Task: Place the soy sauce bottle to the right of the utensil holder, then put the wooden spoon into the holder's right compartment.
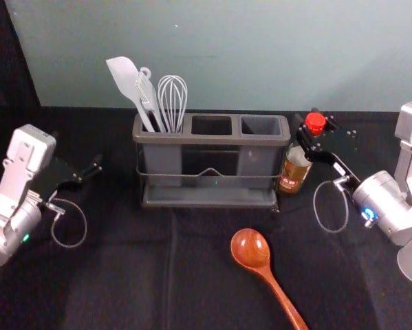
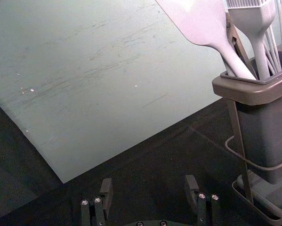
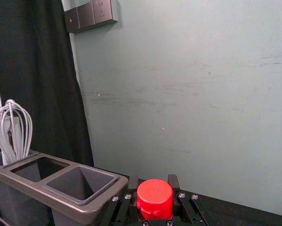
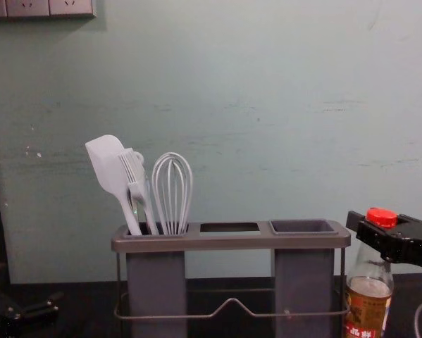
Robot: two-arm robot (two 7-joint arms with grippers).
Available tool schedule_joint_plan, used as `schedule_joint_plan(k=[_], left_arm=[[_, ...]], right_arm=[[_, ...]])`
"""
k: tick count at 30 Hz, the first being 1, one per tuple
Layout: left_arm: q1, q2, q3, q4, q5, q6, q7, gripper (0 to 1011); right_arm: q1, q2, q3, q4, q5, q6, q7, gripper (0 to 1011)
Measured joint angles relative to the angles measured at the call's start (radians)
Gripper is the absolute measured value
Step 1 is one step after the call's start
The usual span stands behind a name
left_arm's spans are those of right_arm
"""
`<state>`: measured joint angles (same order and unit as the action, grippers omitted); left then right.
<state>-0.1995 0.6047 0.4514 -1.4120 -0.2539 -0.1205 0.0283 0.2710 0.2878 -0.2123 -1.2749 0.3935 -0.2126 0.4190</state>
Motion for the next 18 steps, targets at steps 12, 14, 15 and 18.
schedule_joint_plan(k=[12, 14, 15, 18], left_arm=[[0.000, 0.000, 0.000, 0.000, 0.000, 0.000, 0.000, 1005], [0.000, 0.000, 0.000, 0.000, 0.000, 0.000, 0.000, 1005], [0.000, 0.000, 0.000, 0.000, 0.000, 0.000, 0.000, 1005], [0.000, 0.000, 0.000, 0.000, 0.000, 0.000, 0.000, 1005]], right_arm=[[-0.008, -0.006, 0.011, -0.009, -0.001, -0.005, -0.007, 622], [-0.016, -0.004, 0.017, -0.026, 0.003, -0.005, -0.009, 679], [-0.019, -0.002, 0.020, -0.036, 0.005, -0.004, -0.009, 726], [-0.035, 0.008, 0.030, -0.078, 0.007, 0.001, -0.016, 802]])
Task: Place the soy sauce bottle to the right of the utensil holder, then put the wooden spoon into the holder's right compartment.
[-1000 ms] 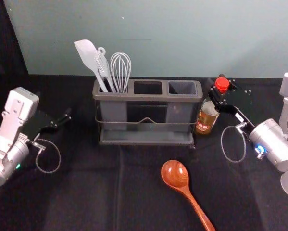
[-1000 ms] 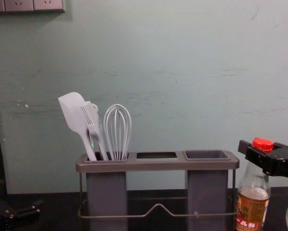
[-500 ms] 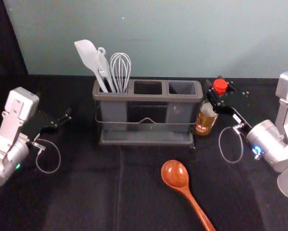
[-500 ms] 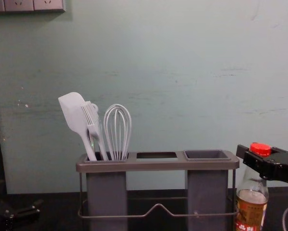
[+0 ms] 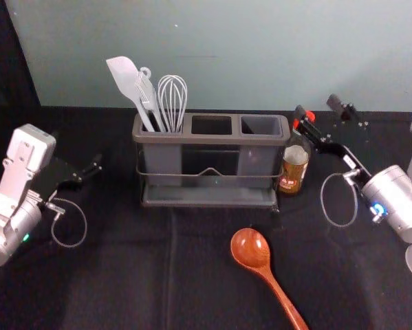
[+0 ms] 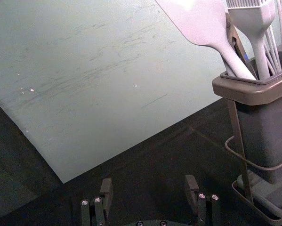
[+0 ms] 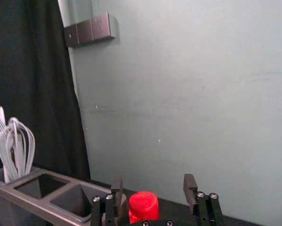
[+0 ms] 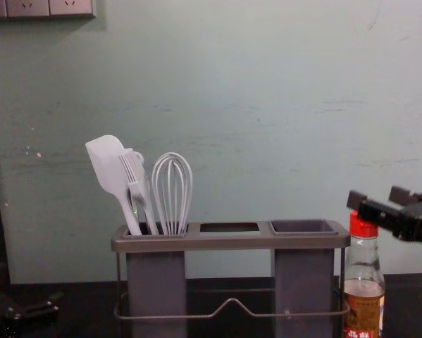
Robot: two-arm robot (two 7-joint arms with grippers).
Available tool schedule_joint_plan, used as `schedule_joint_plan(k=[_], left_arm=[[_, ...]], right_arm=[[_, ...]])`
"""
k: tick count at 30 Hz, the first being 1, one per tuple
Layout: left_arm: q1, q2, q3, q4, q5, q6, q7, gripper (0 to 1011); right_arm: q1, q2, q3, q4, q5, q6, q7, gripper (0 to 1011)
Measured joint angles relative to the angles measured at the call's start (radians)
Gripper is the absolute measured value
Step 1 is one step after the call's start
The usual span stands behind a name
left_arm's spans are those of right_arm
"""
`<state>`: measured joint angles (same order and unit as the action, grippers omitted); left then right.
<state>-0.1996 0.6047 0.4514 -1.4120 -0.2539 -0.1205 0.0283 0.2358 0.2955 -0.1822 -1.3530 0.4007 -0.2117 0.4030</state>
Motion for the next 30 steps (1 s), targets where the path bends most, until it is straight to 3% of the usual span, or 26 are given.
schedule_joint_plan(k=[5, 8, 17, 24, 30], left_arm=[[0.000, 0.000, 0.000, 0.000, 0.000, 0.000, 0.000, 1005], [0.000, 0.000, 0.000, 0.000, 0.000, 0.000, 0.000, 1005], [0.000, 0.000, 0.000, 0.000, 0.000, 0.000, 0.000, 1005], [0.000, 0.000, 0.000, 0.000, 0.000, 0.000, 0.000, 1005], [0.000, 0.000, 0.000, 0.000, 0.000, 0.000, 0.000, 1005]], right_arm=[[-0.033, 0.017, 0.011, -0.074, 0.000, 0.009, -0.009, 939], [-0.078, 0.037, 0.013, -0.156, -0.019, 0.018, -0.024, 1003], [-0.216, 0.091, 0.013, -0.340, -0.064, 0.063, -0.047, 1003], [-0.305, 0.126, -0.006, -0.423, -0.079, 0.094, -0.034, 1003], [-0.345, 0.142, -0.035, -0.442, -0.096, 0.132, -0.031, 1003]])
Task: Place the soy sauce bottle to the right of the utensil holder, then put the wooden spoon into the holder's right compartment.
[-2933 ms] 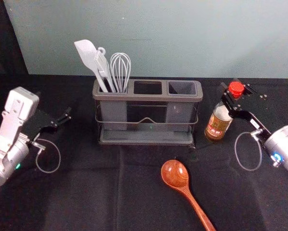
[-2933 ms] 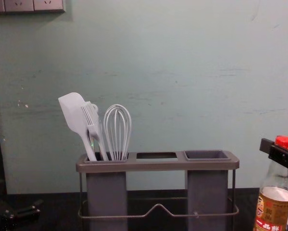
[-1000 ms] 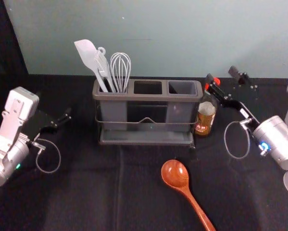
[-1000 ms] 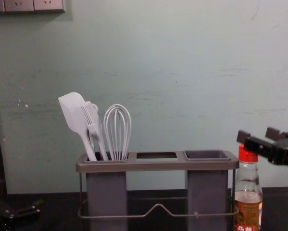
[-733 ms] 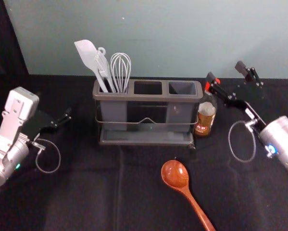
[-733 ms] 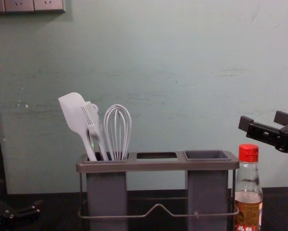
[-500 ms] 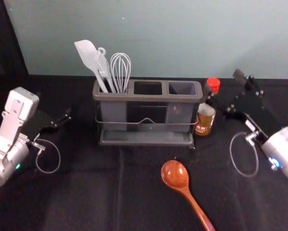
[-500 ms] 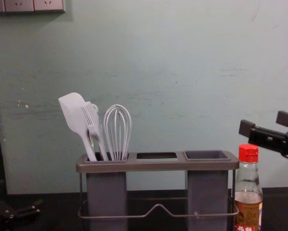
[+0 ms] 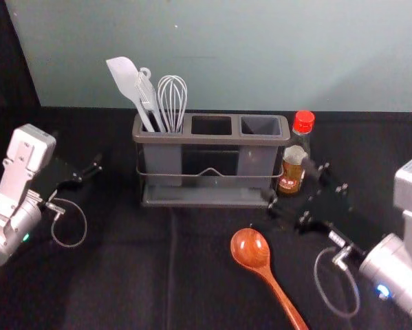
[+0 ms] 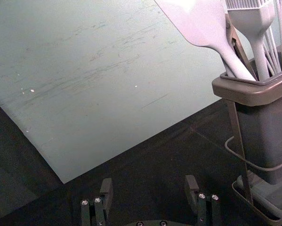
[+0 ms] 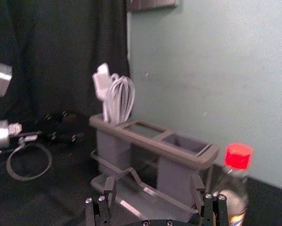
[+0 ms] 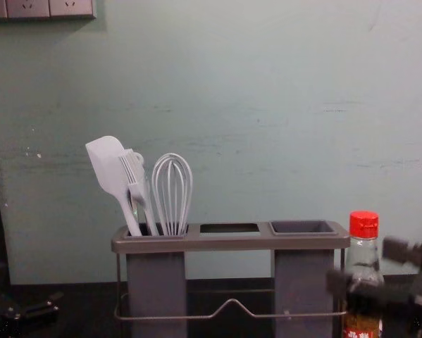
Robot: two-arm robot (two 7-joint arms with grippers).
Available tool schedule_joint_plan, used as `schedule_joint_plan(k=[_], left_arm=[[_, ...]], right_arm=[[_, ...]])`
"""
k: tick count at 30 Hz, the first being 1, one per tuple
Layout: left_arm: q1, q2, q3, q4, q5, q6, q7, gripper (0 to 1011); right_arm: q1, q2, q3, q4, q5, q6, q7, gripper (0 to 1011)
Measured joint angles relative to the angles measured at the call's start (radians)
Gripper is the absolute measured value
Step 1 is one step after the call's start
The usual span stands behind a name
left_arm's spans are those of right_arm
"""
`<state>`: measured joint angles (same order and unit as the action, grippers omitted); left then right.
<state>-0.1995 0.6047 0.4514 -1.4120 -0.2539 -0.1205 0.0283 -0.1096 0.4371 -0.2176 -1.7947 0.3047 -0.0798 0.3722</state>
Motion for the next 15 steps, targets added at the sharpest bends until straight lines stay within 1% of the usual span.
schedule_joint_plan(k=[3, 6, 10, 15], left_arm=[[0.000, 0.000, 0.000, 0.000, 0.000, 0.000, 0.000, 1005], [0.000, 0.000, 0.000, 0.000, 0.000, 0.000, 0.000, 1005], [0.000, 0.000, 0.000, 0.000, 0.000, 0.000, 0.000, 1005], [0.000, 0.000, 0.000, 0.000, 0.000, 0.000, 0.000, 1005]], right_arm=[[-0.007, 0.001, -0.020, 0.011, -0.006, 0.013, 0.006, 1003], [-0.006, -0.004, -0.040, 0.037, -0.008, 0.020, 0.009, 1003], [0.005, -0.018, -0.071, 0.089, -0.006, 0.014, 0.026, 1003], [0.014, -0.032, -0.092, 0.137, 0.002, 0.002, 0.038, 1003]])
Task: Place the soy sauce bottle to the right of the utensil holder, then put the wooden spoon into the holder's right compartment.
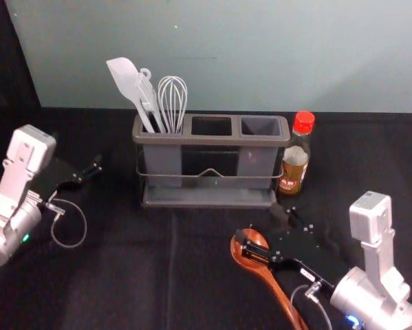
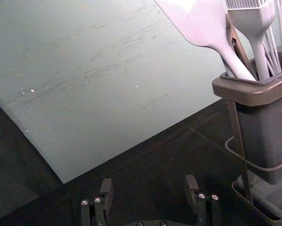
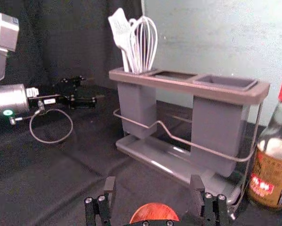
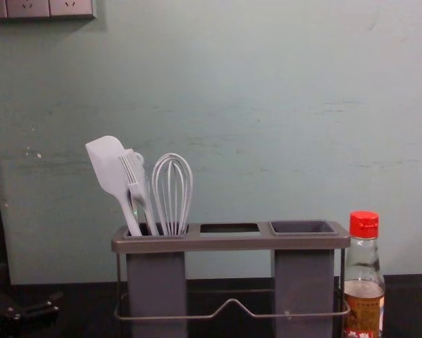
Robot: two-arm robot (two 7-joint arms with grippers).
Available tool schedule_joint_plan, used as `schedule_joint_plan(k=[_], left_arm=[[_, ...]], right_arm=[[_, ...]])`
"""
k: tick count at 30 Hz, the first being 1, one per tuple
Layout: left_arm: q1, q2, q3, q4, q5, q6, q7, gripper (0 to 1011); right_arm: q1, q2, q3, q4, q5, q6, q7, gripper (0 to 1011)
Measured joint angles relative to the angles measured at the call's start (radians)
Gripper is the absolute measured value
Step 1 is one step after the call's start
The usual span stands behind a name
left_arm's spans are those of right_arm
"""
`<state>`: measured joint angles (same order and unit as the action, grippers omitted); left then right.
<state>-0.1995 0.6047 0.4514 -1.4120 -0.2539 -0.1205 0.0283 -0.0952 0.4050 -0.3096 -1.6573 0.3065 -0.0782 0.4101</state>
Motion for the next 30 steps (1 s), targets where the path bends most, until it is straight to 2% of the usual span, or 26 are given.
schedule_joint_plan(k=[4, 30], left_arm=[[0.000, 0.000, 0.000, 0.000, 0.000, 0.000, 0.000, 1005], [0.000, 0.000, 0.000, 0.000, 0.000, 0.000, 0.000, 1005]], right_arm=[[0.007, -0.006, -0.009, 0.022, 0.008, -0.006, 0.007, 1003], [0.005, -0.005, -0.005, 0.016, 0.007, -0.005, 0.005, 1003]])
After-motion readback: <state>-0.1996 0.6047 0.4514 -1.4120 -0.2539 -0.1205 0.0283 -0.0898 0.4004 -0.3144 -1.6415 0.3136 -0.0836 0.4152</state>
